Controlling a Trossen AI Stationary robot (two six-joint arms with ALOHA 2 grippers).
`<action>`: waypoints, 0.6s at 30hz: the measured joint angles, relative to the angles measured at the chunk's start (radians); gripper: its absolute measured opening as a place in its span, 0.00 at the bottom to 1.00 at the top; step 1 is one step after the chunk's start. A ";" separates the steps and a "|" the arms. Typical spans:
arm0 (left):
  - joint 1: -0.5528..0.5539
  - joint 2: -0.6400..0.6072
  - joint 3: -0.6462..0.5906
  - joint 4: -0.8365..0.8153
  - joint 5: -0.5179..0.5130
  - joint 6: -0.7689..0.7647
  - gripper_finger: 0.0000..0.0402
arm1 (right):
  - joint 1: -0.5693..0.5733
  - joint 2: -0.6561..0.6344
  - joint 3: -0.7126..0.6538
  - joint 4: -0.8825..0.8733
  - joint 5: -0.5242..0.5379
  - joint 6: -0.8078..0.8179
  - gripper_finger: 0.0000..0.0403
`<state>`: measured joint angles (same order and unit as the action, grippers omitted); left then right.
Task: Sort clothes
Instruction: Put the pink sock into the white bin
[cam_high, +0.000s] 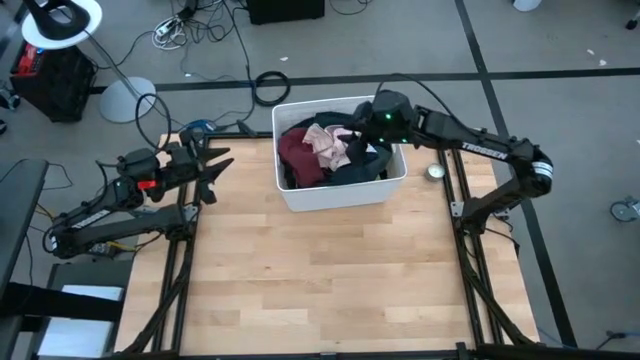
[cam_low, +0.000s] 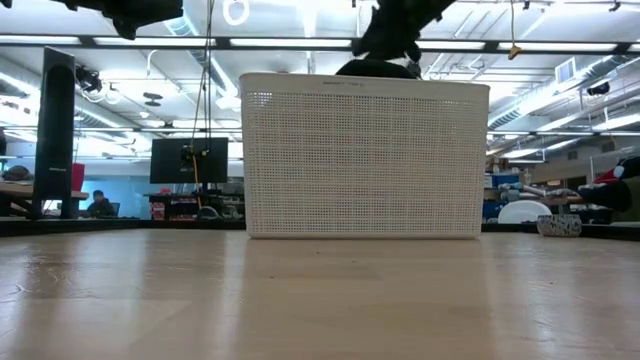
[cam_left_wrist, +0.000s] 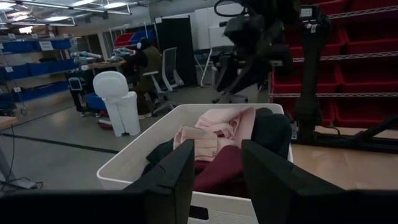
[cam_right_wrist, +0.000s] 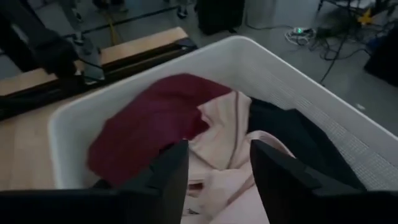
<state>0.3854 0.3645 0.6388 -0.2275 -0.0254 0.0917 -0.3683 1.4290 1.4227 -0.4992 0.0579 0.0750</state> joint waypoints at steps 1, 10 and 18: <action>0.000 0.000 0.000 0.000 0.000 0.000 0.34 | 0.007 -0.007 0.000 0.000 0.000 0.000 0.43; 0.000 0.000 0.000 -0.001 0.005 -0.002 0.34 | 0.014 0.042 0.000 -0.224 0.026 0.037 0.12; 0.000 0.000 0.000 -0.002 0.005 -0.002 0.34 | 0.008 0.230 0.007 -0.338 -0.046 0.092 0.01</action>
<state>0.3851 0.3649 0.6388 -0.2297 -0.0204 0.0902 -0.3603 1.6592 1.4292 -0.8373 0.0120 0.1670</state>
